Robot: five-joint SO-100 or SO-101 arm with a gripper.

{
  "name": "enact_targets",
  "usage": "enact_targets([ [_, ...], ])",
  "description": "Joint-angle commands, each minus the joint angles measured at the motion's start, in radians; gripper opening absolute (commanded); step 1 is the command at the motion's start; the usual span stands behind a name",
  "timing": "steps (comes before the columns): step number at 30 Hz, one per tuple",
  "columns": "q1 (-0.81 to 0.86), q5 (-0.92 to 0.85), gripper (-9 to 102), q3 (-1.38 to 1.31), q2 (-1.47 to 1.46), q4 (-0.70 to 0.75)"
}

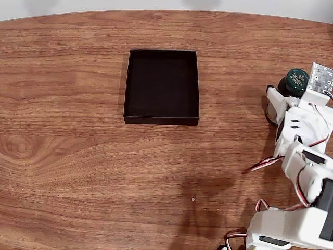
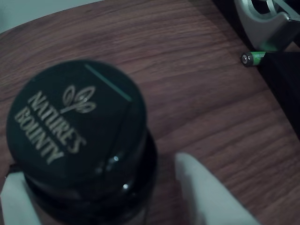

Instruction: Pick up the pill bottle and place it in the black box.

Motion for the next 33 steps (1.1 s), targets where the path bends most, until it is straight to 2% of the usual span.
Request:
enact_targets([
  [1, -0.025, -0.005, 35, -0.071, -0.014, -0.061],
  [21, -0.098, -0.035, 25, -0.094, -0.109, -0.179],
  [33, -0.141, -0.071, 16, -0.041, -0.017, -0.218],
])
